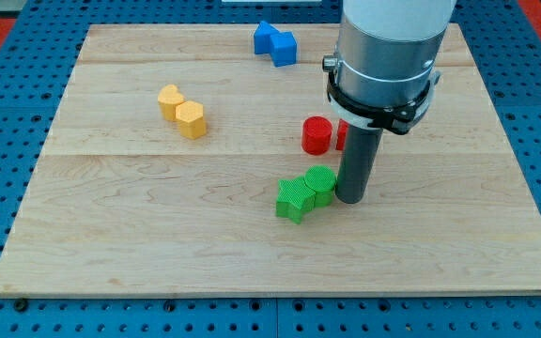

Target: Slide the red star parallel to the right of green blocks

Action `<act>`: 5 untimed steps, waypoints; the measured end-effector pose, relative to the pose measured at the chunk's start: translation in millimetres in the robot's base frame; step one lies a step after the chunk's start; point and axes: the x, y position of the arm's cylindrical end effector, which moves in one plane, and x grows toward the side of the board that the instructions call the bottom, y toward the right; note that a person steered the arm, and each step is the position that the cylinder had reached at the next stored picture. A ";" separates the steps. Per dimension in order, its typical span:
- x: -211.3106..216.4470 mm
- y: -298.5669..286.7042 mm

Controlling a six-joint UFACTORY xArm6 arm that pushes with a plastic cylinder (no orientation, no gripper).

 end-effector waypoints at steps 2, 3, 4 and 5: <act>-42.6 47.8; -106.3 64.7; -175.8 57.2; -227.1 31.3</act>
